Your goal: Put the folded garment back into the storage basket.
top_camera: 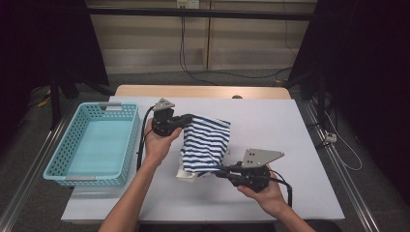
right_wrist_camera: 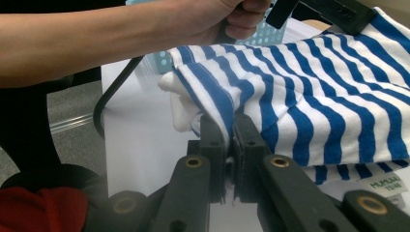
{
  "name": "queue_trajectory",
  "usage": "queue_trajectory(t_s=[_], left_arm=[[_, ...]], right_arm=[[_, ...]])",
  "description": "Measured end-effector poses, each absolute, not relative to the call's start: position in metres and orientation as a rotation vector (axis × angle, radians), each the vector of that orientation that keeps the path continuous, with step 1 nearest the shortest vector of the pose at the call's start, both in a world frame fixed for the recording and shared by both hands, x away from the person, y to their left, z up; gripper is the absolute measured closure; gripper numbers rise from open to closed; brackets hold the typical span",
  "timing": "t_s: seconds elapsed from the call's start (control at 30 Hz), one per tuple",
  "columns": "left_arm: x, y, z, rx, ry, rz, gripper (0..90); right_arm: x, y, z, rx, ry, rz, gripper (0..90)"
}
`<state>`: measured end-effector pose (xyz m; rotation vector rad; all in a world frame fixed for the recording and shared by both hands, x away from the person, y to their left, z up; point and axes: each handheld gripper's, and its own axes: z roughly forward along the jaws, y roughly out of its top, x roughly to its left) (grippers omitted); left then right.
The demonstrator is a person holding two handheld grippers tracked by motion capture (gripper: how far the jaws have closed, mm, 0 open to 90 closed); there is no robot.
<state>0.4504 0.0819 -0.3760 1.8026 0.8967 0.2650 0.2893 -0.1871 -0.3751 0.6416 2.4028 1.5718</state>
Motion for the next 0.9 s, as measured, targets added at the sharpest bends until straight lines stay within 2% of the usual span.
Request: queue_trajectory(t_s=[0.9], left_arm=[[0.452,0.110,-0.344,1.760,0.891,0.316,85.0]], right_arm=[[0.295,-0.171,-0.348,0.546,2.342,1.594,85.8]])
